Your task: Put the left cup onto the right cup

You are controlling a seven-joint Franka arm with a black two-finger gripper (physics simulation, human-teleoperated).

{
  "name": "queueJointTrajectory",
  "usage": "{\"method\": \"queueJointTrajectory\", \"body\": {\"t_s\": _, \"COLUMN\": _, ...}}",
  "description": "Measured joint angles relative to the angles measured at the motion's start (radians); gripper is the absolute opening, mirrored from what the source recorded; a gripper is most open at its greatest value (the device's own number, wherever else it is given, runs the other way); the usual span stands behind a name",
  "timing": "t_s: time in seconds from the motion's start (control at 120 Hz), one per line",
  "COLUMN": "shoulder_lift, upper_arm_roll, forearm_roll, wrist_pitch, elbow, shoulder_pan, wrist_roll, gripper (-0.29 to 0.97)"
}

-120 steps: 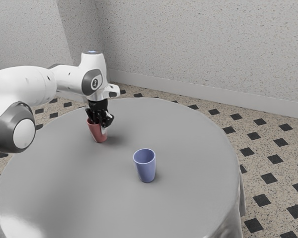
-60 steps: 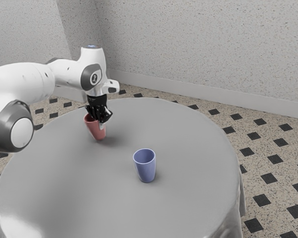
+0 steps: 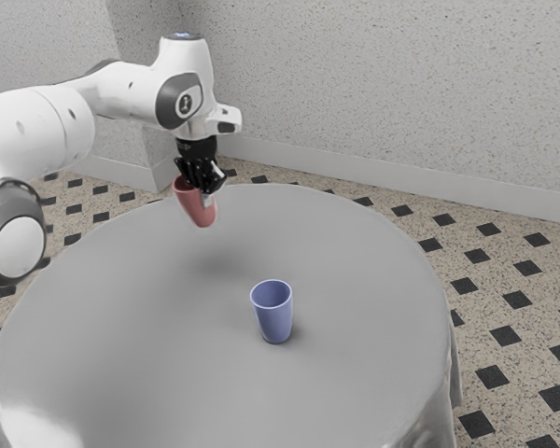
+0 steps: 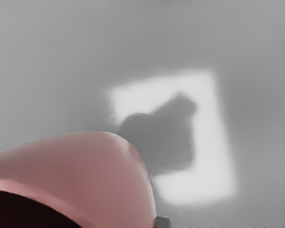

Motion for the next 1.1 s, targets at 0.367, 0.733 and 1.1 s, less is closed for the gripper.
{"method": "queueJointTrajectory", "body": {"t_s": 0.367, "shoulder_lift": -0.035, "upper_arm_roll": -0.092, "forearm_roll": 0.020, "wrist_pitch": -0.036, "elbow": 0.034, "shoulder_pan": -0.049, "wrist_roll": -0.027, "gripper": -0.11}}
{"method": "queueJointTrajectory", "body": {"t_s": 0.733, "shoulder_lift": -0.042, "upper_arm_roll": -0.247, "forearm_roll": 0.105, "wrist_pitch": -0.060, "elbow": 0.036, "shoulder_pan": -0.053, "wrist_roll": -0.116, "gripper": -0.11}}
{"method": "queueJointTrajectory", "body": {"t_s": 1.1, "shoulder_lift": -0.042, "upper_arm_roll": -0.398, "forearm_roll": 0.186, "wrist_pitch": -0.065, "elbow": 0.036, "shoulder_pan": -0.053, "wrist_roll": -0.222, "gripper": -0.11}}
